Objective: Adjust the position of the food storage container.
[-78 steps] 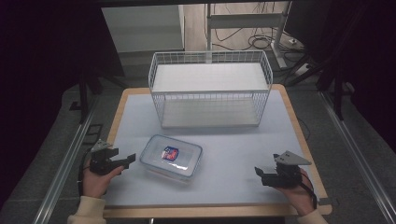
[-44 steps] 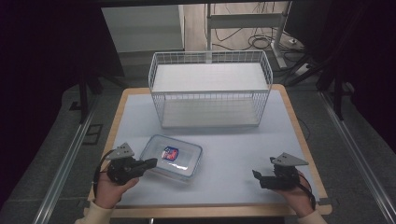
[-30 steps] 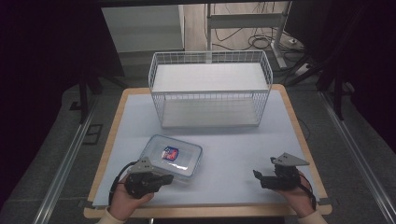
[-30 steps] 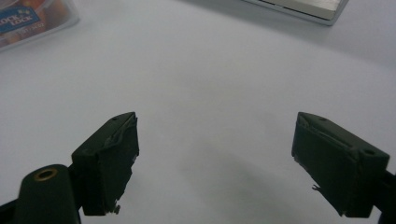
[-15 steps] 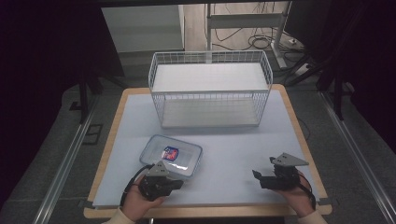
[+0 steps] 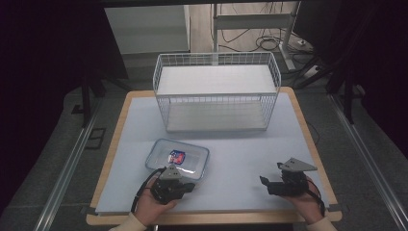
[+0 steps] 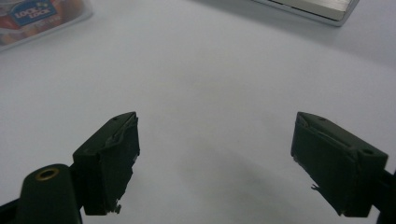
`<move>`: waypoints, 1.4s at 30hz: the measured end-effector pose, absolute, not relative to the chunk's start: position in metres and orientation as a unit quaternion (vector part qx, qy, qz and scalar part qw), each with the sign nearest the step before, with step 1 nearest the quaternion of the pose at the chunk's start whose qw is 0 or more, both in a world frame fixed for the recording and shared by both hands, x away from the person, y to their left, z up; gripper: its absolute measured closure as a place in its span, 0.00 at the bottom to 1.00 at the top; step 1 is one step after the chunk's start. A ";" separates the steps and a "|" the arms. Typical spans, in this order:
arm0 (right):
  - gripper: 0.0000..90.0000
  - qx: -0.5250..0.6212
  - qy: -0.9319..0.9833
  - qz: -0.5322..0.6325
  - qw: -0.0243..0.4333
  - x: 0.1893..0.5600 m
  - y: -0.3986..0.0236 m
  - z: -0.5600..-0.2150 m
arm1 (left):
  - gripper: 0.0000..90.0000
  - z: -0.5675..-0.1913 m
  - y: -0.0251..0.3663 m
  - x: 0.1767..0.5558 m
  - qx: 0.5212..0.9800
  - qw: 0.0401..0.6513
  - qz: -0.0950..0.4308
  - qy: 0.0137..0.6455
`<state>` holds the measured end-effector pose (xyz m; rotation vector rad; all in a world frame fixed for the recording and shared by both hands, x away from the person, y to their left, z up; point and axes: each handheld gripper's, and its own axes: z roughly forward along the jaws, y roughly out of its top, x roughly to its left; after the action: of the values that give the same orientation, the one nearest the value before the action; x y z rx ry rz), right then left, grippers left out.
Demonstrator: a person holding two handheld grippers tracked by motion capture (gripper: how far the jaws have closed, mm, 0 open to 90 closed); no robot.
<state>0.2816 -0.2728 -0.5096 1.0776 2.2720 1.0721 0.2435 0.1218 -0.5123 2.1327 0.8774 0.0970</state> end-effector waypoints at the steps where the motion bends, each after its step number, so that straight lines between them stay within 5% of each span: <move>1: 0.17 0.386 0.814 0.384 0.203 0.282 -0.273 -0.510 | 1.00 -0.513 0.120 0.245 0.844 0.405 0.039 0.350; 32: 0.17 0.388 0.813 0.383 0.204 0.282 -0.275 -0.508 | 1.00 -0.510 0.075 0.258 0.837 0.418 0.047 0.350; 42: 0.17 0.389 0.811 0.384 0.208 0.281 -0.276 -0.508 | 1.00 -0.464 0.133 0.244 0.806 0.452 0.101 0.369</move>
<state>0.2811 -0.2760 -0.5077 1.0835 2.2588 1.0680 0.2444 0.1329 -0.4636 1.9901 0.9125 0.2504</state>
